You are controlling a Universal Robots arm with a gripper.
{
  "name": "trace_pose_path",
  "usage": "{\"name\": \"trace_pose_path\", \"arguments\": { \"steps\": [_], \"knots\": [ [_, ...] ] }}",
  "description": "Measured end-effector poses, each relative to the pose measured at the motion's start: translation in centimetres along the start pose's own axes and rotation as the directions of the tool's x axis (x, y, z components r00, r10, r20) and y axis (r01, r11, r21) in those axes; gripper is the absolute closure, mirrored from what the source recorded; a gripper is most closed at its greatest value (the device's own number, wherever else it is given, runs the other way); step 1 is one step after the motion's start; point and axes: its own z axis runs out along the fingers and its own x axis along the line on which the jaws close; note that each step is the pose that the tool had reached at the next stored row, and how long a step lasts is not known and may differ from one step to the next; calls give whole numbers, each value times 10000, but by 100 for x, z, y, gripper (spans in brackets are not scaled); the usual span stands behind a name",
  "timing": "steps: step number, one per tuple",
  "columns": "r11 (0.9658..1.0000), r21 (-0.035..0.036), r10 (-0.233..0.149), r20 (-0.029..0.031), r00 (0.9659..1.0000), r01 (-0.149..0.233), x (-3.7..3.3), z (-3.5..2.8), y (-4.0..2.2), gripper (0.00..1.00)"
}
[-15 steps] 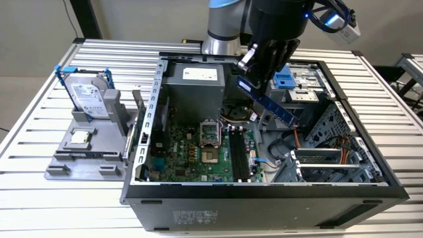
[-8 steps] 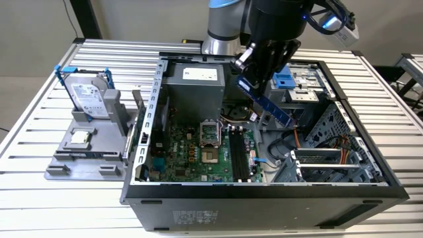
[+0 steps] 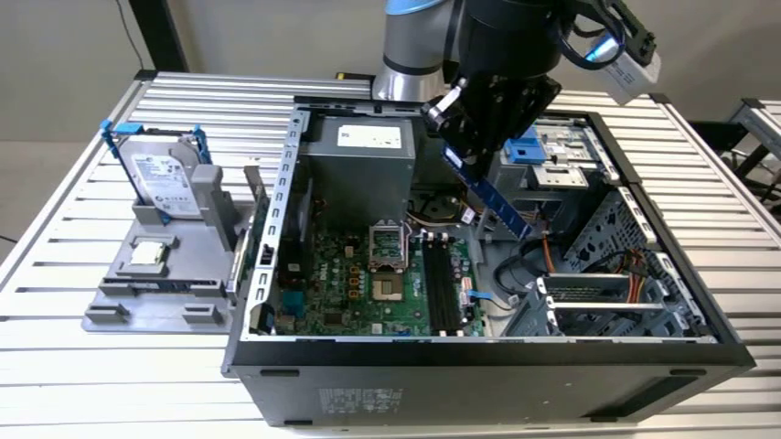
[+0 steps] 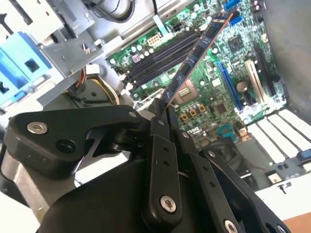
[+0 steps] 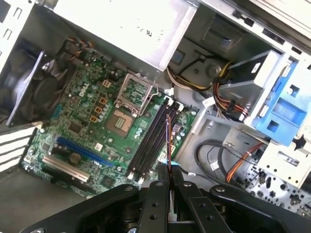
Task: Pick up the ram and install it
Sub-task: 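Insert the ram into the slot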
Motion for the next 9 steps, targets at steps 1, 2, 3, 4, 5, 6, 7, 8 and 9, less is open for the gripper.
{"name": "trace_pose_path", "arguments": {
  "steps": [1,2,3,4,5,6,7,8,9],
  "knots": [
    [9999,8,170,0,9999,-170,0,2,0,100],
    [9994,16,344,0,9994,-344,0,4,0,100],
    [9987,24,504,0,9987,-504,0,5,0,100],
    [9976,35,692,-1,9976,-692,0,6,0,100],
    [9964,42,842,0,9964,-842,0,7,0,100],
    [9948,50,1018,0,9948,-1018,0,9,0,100],
    [9930,58,1183,1,9930,-1183,0,10,0,100],
    [9908,66,1355,2,9908,-1355,0,11,0,100],
    [9884,74,1517,2,9884,-1517,1,13,0,100]
  ]
}}
